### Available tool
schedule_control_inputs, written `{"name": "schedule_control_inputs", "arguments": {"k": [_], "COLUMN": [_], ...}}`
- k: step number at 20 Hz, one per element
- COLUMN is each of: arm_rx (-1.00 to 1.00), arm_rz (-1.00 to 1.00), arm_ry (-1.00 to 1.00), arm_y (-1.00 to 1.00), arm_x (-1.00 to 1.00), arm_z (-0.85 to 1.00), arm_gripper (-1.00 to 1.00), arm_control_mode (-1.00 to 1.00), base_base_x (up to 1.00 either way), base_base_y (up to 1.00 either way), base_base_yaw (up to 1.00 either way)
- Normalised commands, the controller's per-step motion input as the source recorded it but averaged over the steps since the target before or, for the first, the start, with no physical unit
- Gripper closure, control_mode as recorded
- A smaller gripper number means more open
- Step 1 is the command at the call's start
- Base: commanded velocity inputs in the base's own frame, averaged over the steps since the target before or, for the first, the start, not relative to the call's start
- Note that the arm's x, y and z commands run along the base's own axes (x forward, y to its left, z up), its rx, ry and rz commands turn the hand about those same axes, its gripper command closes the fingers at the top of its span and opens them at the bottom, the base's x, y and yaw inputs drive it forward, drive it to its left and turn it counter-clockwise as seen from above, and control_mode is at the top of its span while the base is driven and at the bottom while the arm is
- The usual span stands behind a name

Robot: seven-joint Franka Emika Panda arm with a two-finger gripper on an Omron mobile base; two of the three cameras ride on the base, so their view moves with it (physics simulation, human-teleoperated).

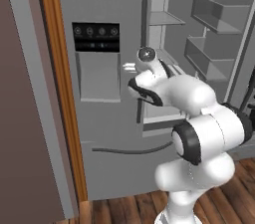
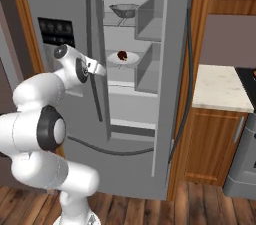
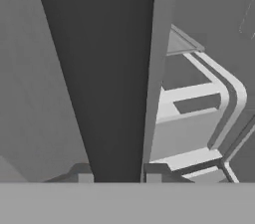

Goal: Retrieve the steak from the fridge and place it on the saucepan with marinade on the stove.

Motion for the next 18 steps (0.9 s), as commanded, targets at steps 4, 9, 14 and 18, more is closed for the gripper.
{"name": "schedule_control_inputs", "arguments": {"k": [4, 9, 14, 18], "arm_rx": [0.0, 0.0, 0.0, 0.0], "arm_rz": [-0.32, -0.34, -0.33, -0.33], "arm_ry": [0.0, 0.01, 0.05, 0.03], "arm_y": [0.68, 0.81, 0.68, 0.74], "arm_x": [-0.91, -0.8, -0.32, -0.35], "arm_z": [-0.01, -0.04, -0.05, -0.06], "arm_gripper": [1.0, 1.0, 1.0, 1.0], "arm_control_mode": [-1.0, -1.0, -1.0, -1.0], "base_base_x": [0.0, 0.0, 0.0, 0.0], "base_base_y": [0.0, 0.0, 0.0, 0.0], "base_base_yaw": [0.0, 0.0, 0.0, 0.0]}}
